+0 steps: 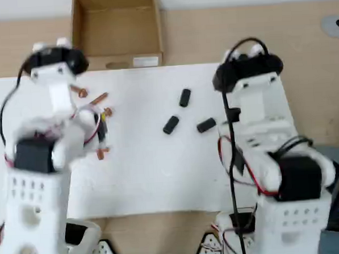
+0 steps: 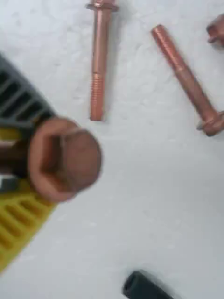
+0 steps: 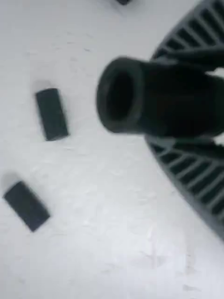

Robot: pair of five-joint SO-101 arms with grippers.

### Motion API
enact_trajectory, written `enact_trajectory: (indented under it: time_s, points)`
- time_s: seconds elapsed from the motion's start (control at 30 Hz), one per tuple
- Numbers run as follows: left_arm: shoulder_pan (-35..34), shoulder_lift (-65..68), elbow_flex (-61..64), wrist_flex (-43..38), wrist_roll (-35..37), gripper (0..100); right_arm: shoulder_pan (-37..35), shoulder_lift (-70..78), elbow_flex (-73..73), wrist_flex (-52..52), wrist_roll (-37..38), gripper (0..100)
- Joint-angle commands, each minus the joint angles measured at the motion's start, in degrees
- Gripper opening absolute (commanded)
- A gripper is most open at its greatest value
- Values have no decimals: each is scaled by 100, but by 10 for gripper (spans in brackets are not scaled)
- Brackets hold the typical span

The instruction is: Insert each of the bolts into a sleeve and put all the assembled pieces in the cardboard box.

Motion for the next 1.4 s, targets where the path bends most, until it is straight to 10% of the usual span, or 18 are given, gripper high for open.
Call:
enact_trajectory:
  time_s: [0.0, 0.4, 0.7, 1.37]
  points:
    - [62, -1578, 1389, -941, 18, 5, -31, -734, 611, -563, -211, 9]
    - [62, -5895, 4492, -2523, 387, 2, -919, -2264, 3275, -2514, -220, 9]
    - [70, -5877, 4484, -3393, 2374, 2, -2431, -3503, 4901, -3552, -211, 9]
    - [1538, -5886, 4457, -3525, 2857, 2, -4084, -5033, 5982, -3710, 378, 9]
